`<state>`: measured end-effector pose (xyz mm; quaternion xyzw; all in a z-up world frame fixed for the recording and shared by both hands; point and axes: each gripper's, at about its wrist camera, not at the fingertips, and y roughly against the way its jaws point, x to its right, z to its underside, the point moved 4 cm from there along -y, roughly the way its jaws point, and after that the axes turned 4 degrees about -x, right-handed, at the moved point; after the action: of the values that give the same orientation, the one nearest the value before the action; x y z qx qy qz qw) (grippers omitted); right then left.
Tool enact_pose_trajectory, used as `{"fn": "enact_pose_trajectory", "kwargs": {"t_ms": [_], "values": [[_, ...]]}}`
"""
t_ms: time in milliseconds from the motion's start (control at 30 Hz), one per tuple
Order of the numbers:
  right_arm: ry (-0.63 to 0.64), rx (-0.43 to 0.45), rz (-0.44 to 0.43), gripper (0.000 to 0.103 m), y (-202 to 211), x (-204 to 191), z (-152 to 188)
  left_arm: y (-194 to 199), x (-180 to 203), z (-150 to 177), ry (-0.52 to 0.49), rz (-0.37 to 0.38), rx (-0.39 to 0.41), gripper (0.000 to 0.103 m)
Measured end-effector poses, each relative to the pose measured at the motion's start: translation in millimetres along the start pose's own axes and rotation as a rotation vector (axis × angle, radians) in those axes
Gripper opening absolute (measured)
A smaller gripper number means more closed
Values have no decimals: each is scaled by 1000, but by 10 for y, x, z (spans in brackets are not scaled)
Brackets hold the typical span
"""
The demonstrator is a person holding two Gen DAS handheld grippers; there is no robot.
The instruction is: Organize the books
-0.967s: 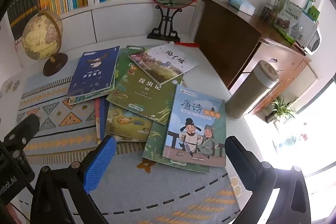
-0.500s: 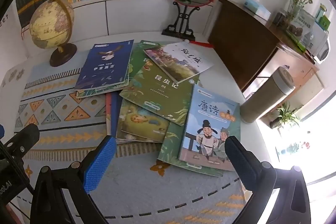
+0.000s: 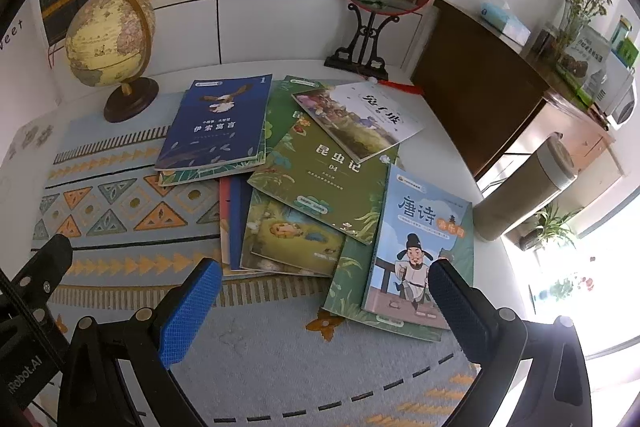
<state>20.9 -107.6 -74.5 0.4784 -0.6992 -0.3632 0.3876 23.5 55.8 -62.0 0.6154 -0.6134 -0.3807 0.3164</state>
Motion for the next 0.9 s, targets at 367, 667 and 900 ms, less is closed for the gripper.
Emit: {"fn": "enact_pose_trajectory", "kwargs": {"t_ms": [367,667,900], "values": [[-11,-4,-6,103,-1,9,-8,-22,3,-42,9,14,-10,101],[-15,-2,-4,103,12,31,-11,-11,13,-65,9,15,-12,101],[-27,-5,-14,103,25,60,19,-16,28,-24,21,17,-21,101]]}}
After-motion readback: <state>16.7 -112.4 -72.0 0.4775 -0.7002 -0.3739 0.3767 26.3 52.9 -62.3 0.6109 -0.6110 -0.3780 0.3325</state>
